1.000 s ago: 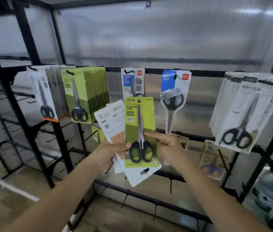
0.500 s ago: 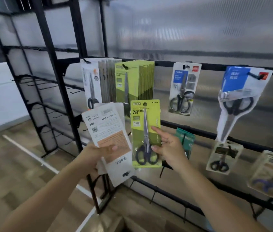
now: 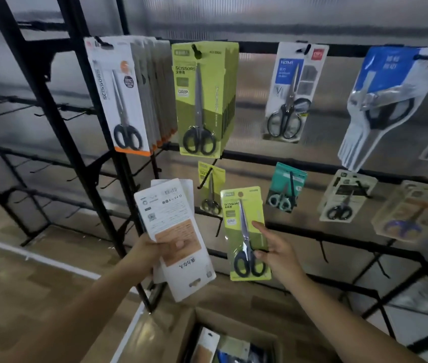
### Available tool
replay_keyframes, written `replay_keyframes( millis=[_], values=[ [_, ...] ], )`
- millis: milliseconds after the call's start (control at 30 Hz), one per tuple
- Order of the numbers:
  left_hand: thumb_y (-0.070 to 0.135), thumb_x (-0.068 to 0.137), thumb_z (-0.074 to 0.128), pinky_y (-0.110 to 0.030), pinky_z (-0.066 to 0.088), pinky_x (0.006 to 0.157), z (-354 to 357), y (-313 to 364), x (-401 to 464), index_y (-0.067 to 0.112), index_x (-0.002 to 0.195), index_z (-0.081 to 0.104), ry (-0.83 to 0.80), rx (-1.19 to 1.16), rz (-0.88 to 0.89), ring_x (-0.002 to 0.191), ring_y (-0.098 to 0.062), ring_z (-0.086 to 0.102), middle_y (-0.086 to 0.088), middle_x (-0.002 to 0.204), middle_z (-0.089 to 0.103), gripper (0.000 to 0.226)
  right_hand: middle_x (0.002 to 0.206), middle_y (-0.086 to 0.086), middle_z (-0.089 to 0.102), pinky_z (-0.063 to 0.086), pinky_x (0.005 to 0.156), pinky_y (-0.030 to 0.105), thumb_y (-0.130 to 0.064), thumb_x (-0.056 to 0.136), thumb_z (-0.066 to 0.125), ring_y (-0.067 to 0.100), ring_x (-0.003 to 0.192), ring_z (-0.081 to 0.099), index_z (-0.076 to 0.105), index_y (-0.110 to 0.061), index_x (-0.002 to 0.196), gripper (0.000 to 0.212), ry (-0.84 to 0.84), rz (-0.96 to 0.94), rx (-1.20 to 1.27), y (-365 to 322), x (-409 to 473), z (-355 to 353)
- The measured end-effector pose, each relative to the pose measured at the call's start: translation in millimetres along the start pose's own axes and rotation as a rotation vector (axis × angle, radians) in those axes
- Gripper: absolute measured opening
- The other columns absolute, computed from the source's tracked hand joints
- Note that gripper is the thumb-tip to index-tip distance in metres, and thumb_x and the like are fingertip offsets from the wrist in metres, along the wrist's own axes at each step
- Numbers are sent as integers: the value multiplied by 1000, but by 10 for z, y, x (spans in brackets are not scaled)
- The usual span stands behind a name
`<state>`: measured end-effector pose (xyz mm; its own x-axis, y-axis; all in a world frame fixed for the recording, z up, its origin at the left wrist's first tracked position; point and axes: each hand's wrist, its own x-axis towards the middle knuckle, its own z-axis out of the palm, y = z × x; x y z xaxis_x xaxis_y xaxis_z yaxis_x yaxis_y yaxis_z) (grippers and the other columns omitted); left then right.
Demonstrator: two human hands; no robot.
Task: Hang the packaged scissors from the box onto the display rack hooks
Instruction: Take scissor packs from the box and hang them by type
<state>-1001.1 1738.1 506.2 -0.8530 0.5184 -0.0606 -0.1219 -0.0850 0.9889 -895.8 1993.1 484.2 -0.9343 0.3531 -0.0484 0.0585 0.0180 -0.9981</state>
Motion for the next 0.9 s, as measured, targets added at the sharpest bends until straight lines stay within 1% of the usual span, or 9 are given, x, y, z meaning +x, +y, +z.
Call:
replay_keyframes(
  millis=[100, 233, 367, 500, 567, 667, 767, 833, 900],
  values=[
    [-9, 73, 64, -36, 57, 75, -59, -19, 70, 5, 108, 64, -1, -23, 3, 98, -29, 68, -14, 108, 70, 37, 130, -11, 48, 41, 85, 5, 28, 75, 49, 7, 125, 41, 48, -32, 125, 79, -20, -13, -27, -5, 11, 214],
    [-13, 78, 60, -28, 57, 67, -178, 37, 157, 1, 112, 62, 1, -24, -48, 93, -24, 70, -11, 107, 71, 37, 120, -24, 46, 39, 85, 1, 25, 76, 52, -1, 122, 38, 48, -31, 126, 75, -47, -22, -50, -48, 106, 523],
    [-10, 80, 62, -29, 58, 68, -382, 76, 215, -1, 115, 61, 33, -14, -78, 96, -27, 68, -14, 109, 69, 36, 127, -12, 46, 41, 99, 18, 24, 75, 55, 3, 123, 41, 49, -13, 133, 69, -27, -57, -102, -72, 252, 763],
    [-9, 78, 64, -25, 57, 61, -575, 109, 235, 2, 109, 65, 32, -18, -109, 86, -20, 71, -9, 101, 72, 32, 129, -8, 46, 41, 102, 25, 22, 74, 59, 5, 123, 41, 51, -12, 131, 67, 55, -46, -110, 18, 320, 916],
    [-9, 78, 64, -25, 56, 61, -655, 132, 247, 2, 108, 65, 9, -14, -112, 86, -19, 71, -8, 100, 73, 32, 130, -7, 48, 43, 97, 17, 20, 73, 61, 1, 121, 40, 52, -15, 130, 67, 98, -21, -133, 62, 342, 985],
    [-7, 77, 66, -25, 57, 64, -756, 152, 288, 3, 109, 65, -17, -17, -117, 90, -21, 71, -8, 102, 73, 34, 129, -8, 50, 39, 78, -4, 17, 74, 63, 5, 121, 42, 54, -19, 130, 67, 186, 9, -127, 71, 422, 1077],
    [-6, 76, 67, -26, 57, 65, -811, 184, 337, 3, 109, 65, -22, -20, -127, 90, -21, 70, -8, 102, 73, 34, 142, -4, 43, 38, 61, -4, 12, 78, 62, 7, 110, 48, 47, -23, 136, 69, 232, 32, -224, -27, 670, 1139],
    [-6, 76, 67, -28, 58, 65, -832, 213, 365, 3, 110, 65, -37, -13, -141, 90, -22, 70, -7, 102, 73, 36, 148, 1, 36, 42, 71, 3, 11, 81, 59, 7, 113, 46, 40, -22, 141, 71, 249, 87, -238, -171, 921, 1165],
    [-3, 73, 68, -31, 58, 68, -859, 230, 385, 3, 111, 64, -68, -15, -151, 93, -26, 69, -10, 106, 71, 39, 150, 4, 33, 35, 83, 11, 8, 83, 59, 16, 126, 43, 34, -22, 144, 73, 243, 193, -184, -358, 1157, 1184]
  ],
)
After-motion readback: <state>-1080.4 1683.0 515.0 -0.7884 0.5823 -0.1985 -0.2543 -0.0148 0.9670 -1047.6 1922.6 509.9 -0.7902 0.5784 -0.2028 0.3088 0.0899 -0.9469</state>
